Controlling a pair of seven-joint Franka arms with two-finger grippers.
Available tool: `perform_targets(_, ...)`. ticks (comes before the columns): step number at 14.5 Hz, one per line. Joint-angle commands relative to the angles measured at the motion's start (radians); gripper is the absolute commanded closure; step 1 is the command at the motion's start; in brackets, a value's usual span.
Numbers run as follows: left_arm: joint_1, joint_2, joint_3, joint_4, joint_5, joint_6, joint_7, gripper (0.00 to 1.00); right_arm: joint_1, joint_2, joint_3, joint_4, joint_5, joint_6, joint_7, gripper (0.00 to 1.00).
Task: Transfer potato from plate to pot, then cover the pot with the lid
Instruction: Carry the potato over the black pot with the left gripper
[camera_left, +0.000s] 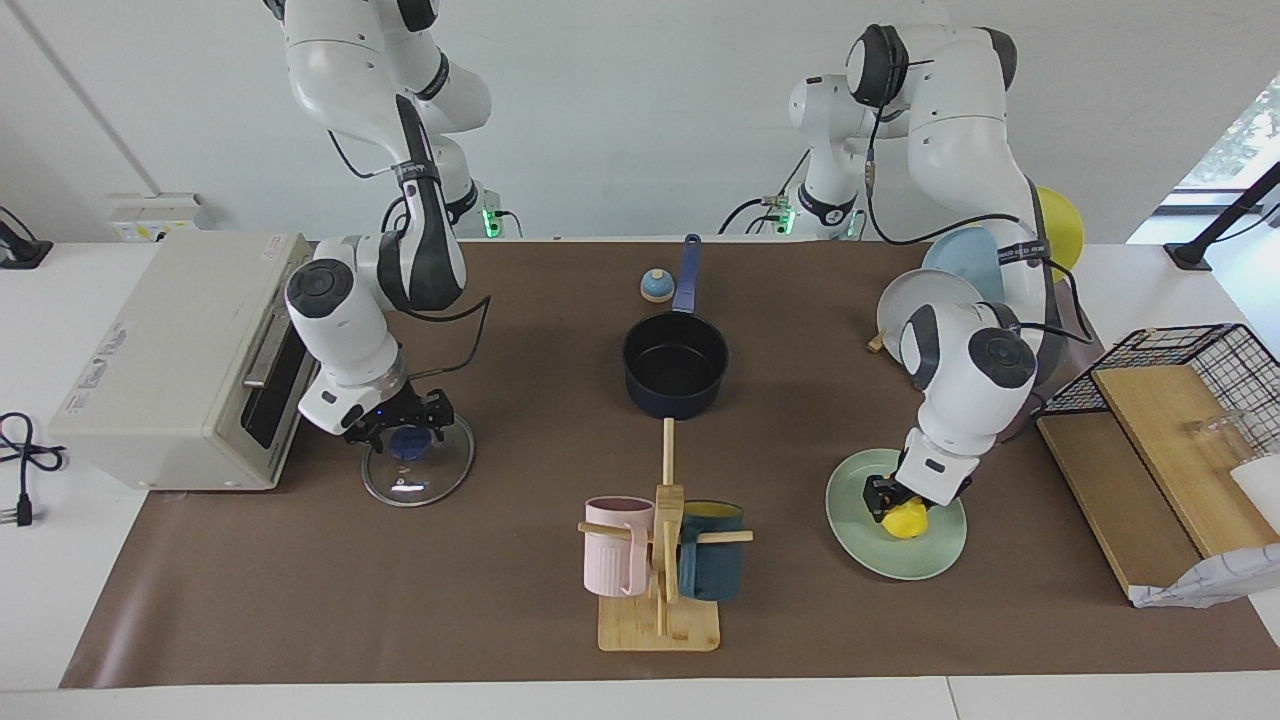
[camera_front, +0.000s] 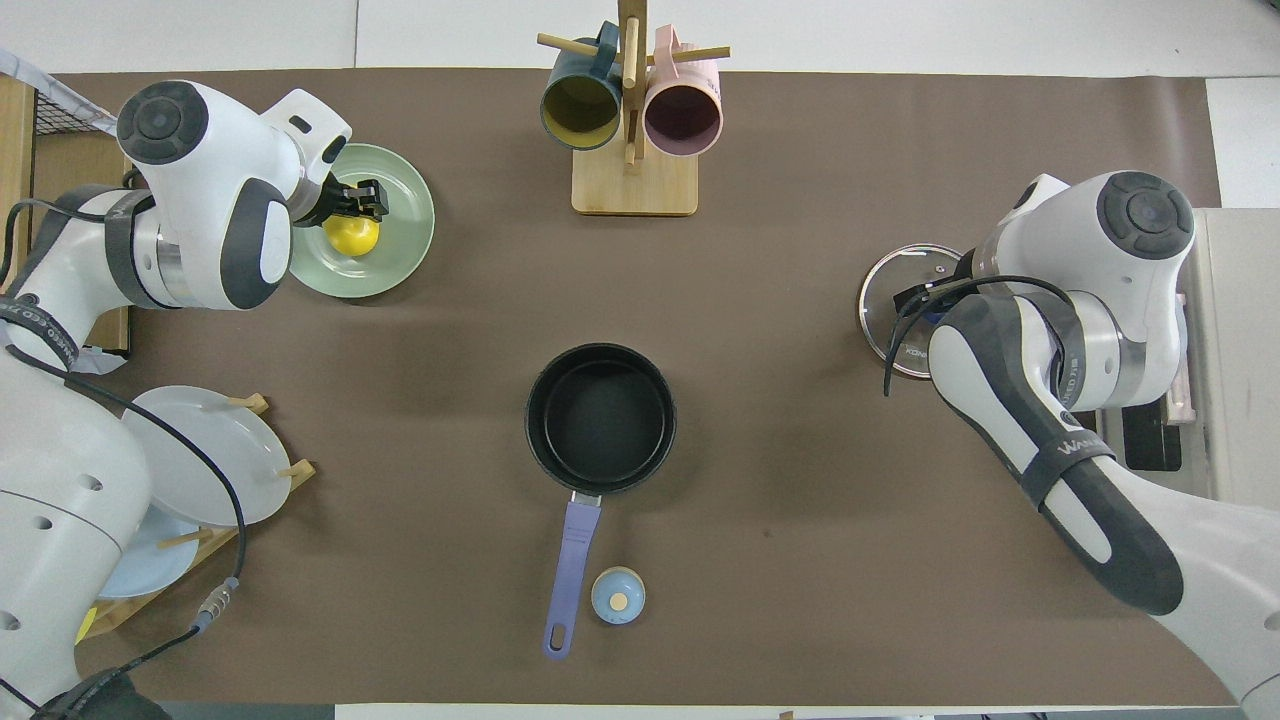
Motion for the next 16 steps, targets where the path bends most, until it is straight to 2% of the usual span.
perform_targets(1,-0.009,-0.071,0.001,0.007,0.009,-0.057,-0.057,1.0,-0.004,0.012,0.003,0.001,0.015,0.013,-0.011,0.05)
perform_targets(3,-0.015,-0.186,-0.004,0.007,-0.081,-0.178,-0.087,1.0,-0.004,0.014,0.003,0.001,0.008,0.013,-0.011,0.09)
perform_targets(4,-0.05,-0.236,-0.004,0.004,-0.098,-0.244,-0.127,1.0,-0.004,0.014,0.002,0.001,0.0,0.012,-0.011,0.11)
perform_targets(6,-0.135,-0.321,-0.004,-0.004,-0.103,-0.344,-0.245,1.0,-0.005,0.014,0.002,0.003,-0.002,0.01,-0.011,0.12)
perform_targets(8,-0.265,-0.362,-0.004,-0.039,-0.103,-0.369,-0.358,1.0,-0.005,0.014,0.002,0.004,-0.002,0.007,-0.012,0.12)
perform_targets(10,-0.372,-0.417,-0.004,-0.146,-0.103,-0.325,-0.411,1.0,-0.005,0.014,0.002,0.006,-0.002,0.001,-0.011,0.13)
perform_targets(12,-0.449,-0.468,-0.004,-0.299,-0.103,-0.171,-0.408,1.0,-0.005,0.014,0.002,0.006,-0.002,-0.001,-0.011,0.15)
perform_targets(14,-0.5,-0.47,-0.004,-0.392,-0.103,-0.063,-0.405,1.0,-0.005,0.014,0.002,0.006,-0.002,-0.001,-0.012,0.22)
perform_targets(16,-0.517,-0.461,-0.004,-0.429,-0.103,-0.012,-0.399,1.0,-0.005,0.014,0.002,0.006,-0.002,-0.002,-0.012,0.31)
